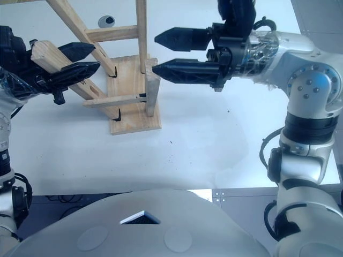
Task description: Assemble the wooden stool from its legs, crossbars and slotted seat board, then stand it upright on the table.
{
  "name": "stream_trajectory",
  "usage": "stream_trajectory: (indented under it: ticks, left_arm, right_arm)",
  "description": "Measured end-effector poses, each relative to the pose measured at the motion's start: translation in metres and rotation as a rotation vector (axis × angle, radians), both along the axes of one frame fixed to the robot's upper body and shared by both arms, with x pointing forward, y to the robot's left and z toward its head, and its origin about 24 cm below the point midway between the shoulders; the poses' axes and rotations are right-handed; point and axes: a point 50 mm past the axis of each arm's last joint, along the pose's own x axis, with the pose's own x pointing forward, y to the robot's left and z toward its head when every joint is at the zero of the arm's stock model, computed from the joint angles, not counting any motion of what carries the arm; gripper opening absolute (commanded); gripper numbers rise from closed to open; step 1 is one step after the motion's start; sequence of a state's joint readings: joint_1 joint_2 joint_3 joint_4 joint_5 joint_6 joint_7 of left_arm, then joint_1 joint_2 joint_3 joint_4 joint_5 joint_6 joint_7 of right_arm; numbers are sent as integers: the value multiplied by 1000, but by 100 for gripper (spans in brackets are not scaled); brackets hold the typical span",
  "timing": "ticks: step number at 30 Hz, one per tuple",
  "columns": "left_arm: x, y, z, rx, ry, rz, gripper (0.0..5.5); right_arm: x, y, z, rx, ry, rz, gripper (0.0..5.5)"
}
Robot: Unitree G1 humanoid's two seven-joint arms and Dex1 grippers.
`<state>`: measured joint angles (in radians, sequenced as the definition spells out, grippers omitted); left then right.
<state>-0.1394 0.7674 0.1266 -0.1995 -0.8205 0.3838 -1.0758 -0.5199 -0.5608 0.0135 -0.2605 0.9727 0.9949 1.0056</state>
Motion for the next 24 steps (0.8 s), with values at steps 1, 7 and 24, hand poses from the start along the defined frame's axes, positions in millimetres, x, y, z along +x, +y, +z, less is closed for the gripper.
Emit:
stream_trajectory:
  ticks: [1, 7, 24]
  left_arm:
    - [0, 0, 0, -2, -1, 1, 158]
    - [1, 0, 0, -12, -2, 5, 158]
    - [-5, 27, -13, -78, -5, 66, 158]
  right_arm:
    - [-2, 4, -5, -27, -2, 7, 389]
    - [-3, 14, -18, -99, -46, -1, 334]
    - [4, 18, -25, -97, -89, -38, 239]
